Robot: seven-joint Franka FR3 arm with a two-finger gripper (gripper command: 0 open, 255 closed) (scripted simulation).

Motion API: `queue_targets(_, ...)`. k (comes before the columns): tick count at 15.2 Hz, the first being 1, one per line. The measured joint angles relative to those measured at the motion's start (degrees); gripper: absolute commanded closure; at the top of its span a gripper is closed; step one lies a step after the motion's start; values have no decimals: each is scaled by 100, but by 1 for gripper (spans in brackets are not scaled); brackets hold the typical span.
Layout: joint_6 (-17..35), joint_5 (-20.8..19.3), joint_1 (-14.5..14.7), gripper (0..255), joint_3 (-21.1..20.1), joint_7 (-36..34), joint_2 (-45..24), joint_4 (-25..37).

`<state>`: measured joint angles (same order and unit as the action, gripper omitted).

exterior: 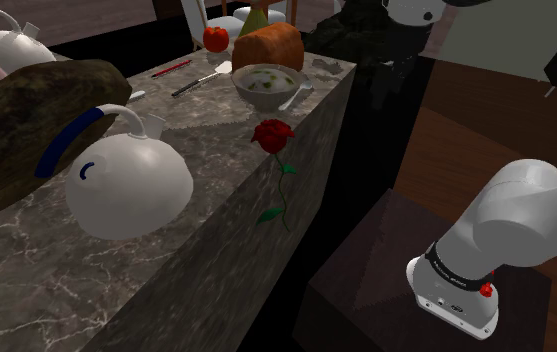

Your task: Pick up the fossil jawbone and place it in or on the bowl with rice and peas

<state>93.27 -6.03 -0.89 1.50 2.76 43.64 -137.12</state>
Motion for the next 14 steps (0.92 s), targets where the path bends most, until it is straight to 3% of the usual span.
queue_targets(6, 474, -264, -70, 0, 308, 432, -625, 296)
queue_targets(14, 1413, -534, -134, 0, 874, 1271, -2082, 1145)
